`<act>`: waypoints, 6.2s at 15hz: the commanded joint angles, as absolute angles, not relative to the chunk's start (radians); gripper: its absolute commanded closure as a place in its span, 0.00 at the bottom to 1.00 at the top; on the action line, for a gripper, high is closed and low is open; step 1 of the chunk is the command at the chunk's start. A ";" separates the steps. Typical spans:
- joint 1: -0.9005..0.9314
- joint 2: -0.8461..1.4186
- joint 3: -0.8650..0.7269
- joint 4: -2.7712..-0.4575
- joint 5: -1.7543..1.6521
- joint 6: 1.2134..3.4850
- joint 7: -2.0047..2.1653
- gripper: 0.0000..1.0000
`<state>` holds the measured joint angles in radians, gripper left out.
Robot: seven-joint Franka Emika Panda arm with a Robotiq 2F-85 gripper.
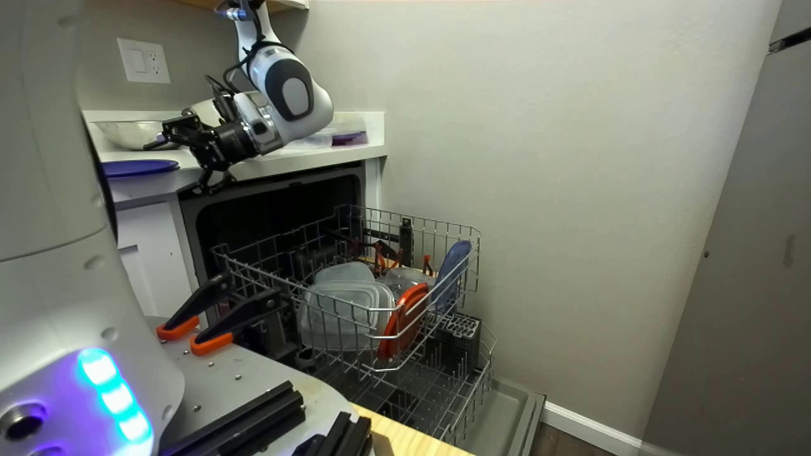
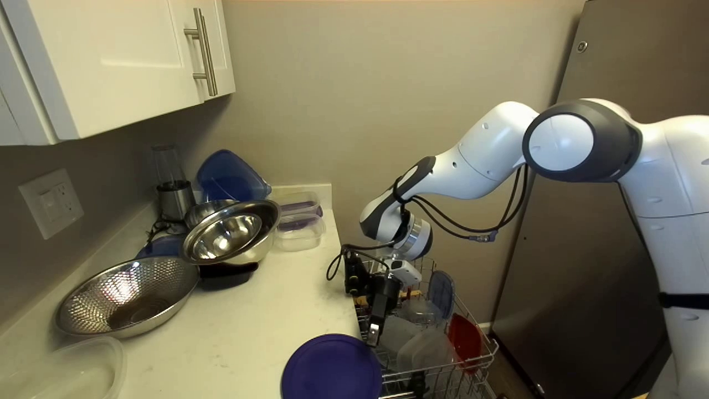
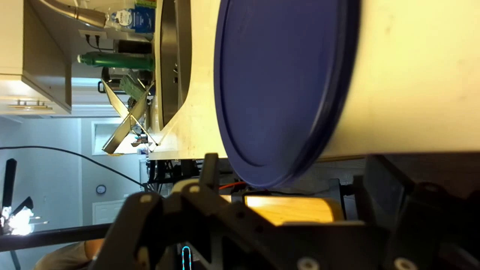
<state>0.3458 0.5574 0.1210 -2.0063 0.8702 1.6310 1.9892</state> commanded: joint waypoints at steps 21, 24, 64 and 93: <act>0.265 0.422 0.091 -2.081 0.911 1.688 2.100 0.96; 0.217 0.357 0.075 -2.112 0.950 1.680 2.066 0.96; 0.106 -0.059 0.212 -2.597 0.752 2.706 2.482 0.96; 1.117 0.304 -0.565 -2.438 0.874 3.013 2.609 0.97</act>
